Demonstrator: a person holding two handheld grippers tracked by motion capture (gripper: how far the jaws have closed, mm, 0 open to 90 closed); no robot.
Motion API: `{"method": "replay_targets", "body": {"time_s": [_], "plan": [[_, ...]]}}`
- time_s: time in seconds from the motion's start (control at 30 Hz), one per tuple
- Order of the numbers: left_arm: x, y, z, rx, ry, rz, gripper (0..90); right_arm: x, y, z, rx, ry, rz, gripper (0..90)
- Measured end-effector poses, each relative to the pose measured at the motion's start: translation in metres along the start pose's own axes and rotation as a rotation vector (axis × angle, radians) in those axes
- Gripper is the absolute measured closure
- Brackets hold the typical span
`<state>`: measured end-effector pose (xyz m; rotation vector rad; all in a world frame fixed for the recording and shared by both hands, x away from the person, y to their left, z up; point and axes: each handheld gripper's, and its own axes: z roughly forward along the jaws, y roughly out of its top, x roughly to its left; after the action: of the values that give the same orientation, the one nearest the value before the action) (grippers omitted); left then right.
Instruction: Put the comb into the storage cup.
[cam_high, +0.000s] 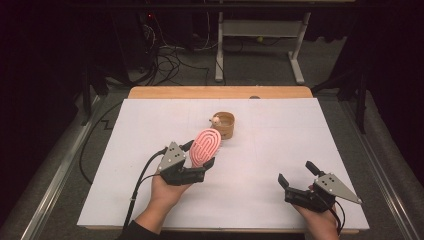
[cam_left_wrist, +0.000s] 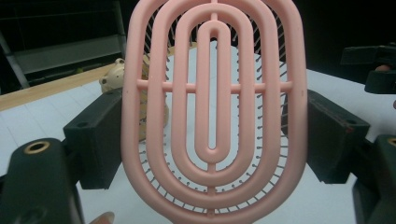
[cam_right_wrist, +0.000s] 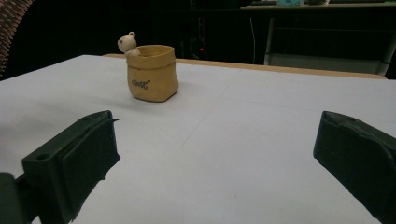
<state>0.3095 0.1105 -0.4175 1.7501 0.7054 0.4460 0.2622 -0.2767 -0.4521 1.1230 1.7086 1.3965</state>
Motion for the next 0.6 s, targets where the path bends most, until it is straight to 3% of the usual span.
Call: {"method": "replay_targets", "body": {"time_s": [0.33,0.6], "plan": [[-0.007,0.004,0.001,-0.016,-0.011,0.013,18.3,0.011,0.002,0.010,0.015,0.034,-0.008,0.2],[-0.006,0.005,0.001,-0.026,-0.007,0.009,18.2,0.022,0.025,0.031,0.024,0.051,-0.020,0.2]]}}
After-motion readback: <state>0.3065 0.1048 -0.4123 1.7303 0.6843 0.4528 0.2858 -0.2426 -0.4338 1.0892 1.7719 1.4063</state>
